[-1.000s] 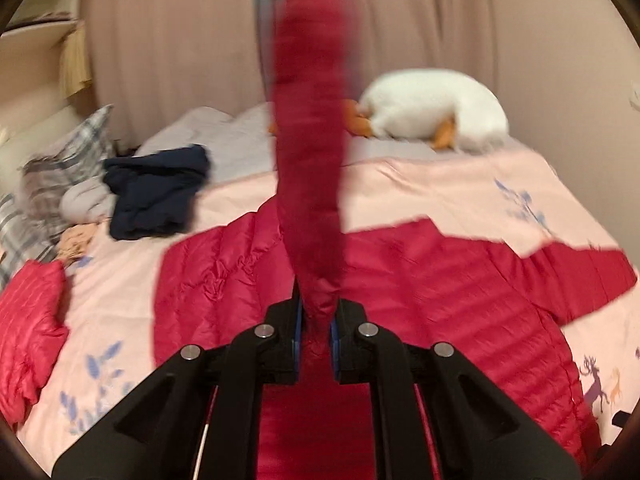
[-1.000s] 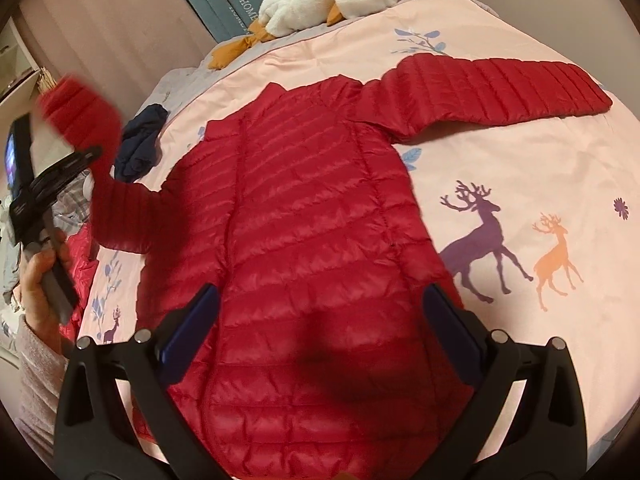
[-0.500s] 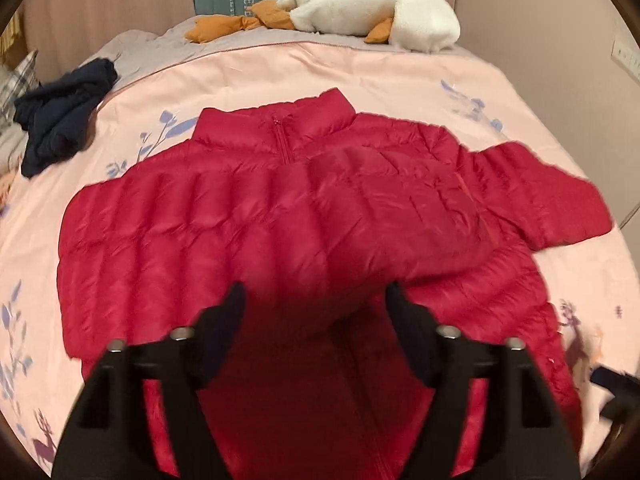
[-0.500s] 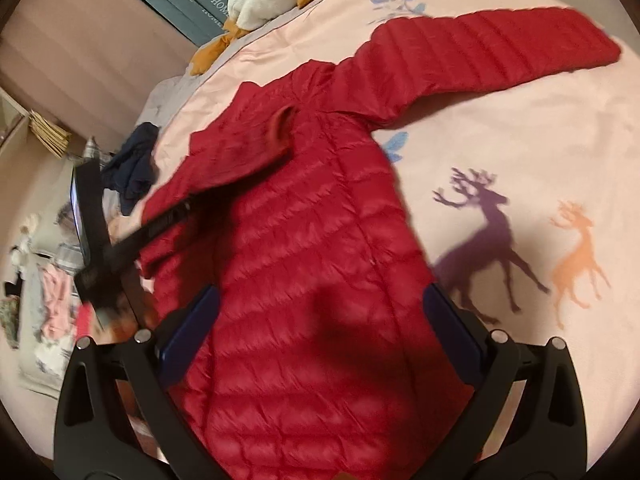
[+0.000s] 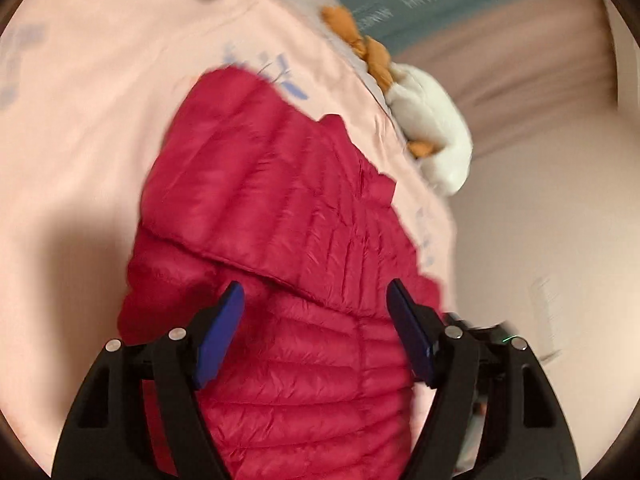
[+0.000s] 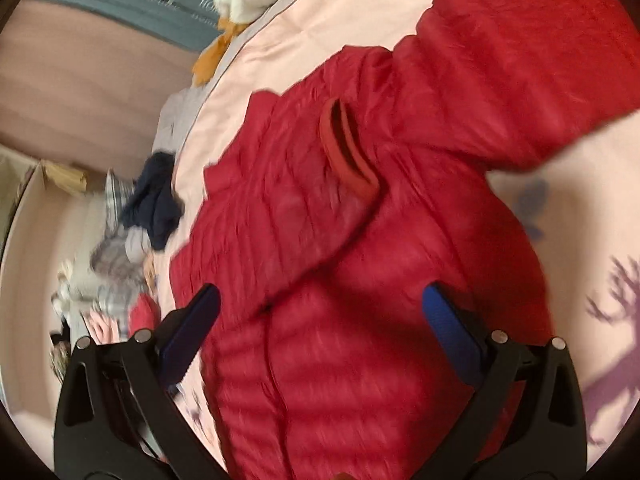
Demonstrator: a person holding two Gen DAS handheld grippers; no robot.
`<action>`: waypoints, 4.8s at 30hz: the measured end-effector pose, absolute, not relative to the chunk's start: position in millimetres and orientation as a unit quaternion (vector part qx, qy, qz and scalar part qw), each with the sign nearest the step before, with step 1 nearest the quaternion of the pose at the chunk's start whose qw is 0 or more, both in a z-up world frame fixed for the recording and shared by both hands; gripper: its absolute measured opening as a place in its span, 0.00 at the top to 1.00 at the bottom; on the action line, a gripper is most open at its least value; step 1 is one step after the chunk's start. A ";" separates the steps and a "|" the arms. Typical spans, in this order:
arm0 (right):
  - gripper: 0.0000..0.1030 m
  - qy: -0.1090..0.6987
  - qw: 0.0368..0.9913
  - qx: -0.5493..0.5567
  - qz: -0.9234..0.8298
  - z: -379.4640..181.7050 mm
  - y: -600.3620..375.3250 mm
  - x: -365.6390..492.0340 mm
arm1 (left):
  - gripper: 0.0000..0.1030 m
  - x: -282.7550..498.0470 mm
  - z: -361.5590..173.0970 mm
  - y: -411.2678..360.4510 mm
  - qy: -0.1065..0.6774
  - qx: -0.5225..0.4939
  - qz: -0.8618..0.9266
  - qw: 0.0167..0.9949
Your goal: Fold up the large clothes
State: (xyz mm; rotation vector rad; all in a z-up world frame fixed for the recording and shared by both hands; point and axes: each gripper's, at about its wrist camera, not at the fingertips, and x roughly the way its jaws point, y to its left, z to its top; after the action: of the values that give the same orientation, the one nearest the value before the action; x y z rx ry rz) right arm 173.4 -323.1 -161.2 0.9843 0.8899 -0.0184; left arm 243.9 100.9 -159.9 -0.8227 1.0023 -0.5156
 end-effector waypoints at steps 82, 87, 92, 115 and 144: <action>0.40 0.425 0.899 0.034 -0.099 -174.9 -226.8 232.8 | 0.25 277.0 -173.7 -6.8 0.466 0.043 -0.090 0.879; 0.39 0.426 0.899 0.035 -0.099 -174.8 -227.1 232.4 | 0.22 275.3 -173.3 -4.1 0.468 0.043 -0.089 0.878; 0.38 0.427 0.898 0.036 -0.100 -173.9 -227.5 229.2 | 0.21 272.8 -173.6 -1.3 0.469 0.044 -0.088 0.878; 0.33 0.427 0.897 0.047 -0.102 -170.6 -236.7 217.3 | 0.12 272.9 -175.7 13.4 0.475 0.037 -0.079 0.876; 0.09 0.387 0.907 0.093 -0.138 -131.7 -284.5 152.0 | 0.02 218.7 -138.5 48.5 0.457 -0.009 -0.048 0.888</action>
State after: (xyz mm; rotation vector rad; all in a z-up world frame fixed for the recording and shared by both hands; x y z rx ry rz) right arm 152.0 -284.5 -131.7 0.1923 0.7999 -0.2839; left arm 218.7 48.5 -138.5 -0.0187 0.9504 -0.1003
